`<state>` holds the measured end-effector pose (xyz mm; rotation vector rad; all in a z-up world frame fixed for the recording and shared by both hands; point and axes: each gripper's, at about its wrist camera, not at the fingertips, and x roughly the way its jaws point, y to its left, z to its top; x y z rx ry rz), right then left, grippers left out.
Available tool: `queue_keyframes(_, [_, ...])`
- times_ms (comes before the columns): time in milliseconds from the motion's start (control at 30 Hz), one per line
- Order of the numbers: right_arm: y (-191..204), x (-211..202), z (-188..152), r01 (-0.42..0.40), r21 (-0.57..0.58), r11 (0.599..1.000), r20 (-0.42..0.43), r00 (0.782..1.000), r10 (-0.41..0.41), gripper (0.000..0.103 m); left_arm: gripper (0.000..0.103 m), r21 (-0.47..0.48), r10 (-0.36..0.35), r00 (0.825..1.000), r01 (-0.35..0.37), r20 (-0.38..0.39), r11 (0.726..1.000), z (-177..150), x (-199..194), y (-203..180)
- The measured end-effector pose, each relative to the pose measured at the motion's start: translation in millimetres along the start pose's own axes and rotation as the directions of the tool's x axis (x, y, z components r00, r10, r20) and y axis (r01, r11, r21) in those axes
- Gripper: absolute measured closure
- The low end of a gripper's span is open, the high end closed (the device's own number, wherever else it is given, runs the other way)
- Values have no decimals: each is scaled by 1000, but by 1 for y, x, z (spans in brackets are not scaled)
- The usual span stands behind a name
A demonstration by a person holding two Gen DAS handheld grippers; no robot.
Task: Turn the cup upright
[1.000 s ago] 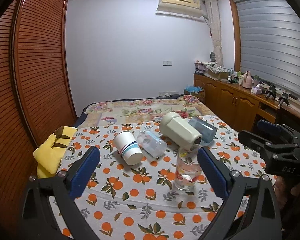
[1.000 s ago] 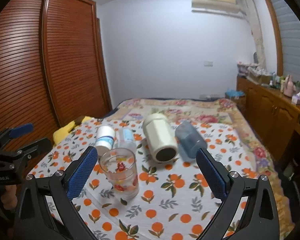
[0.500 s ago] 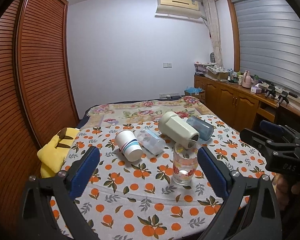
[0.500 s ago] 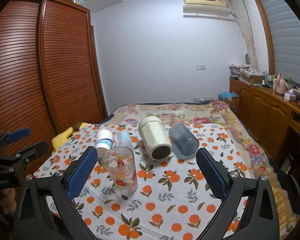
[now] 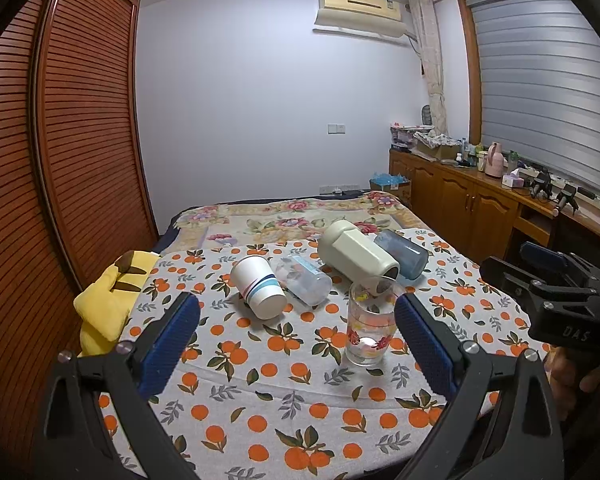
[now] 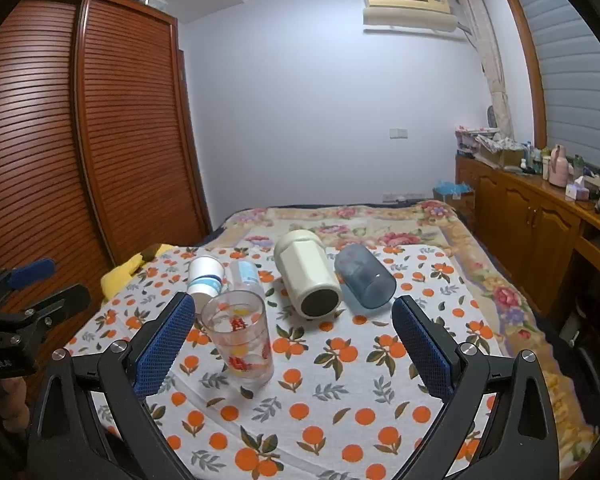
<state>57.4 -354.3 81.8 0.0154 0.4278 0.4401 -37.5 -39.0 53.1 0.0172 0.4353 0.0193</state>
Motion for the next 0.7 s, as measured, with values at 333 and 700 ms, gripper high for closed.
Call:
queue_keyframes(333, [0,-1,-1,2,-1,1000,-1,1000,-2,3,4,0,-1,1000,1,0,1000,0,0,0])
queue_keyframes(700, [0,-2,-1,2,-1,1000,0,1000,-2,3,4,0,-1,1000,1,0,1000,0,0,1])
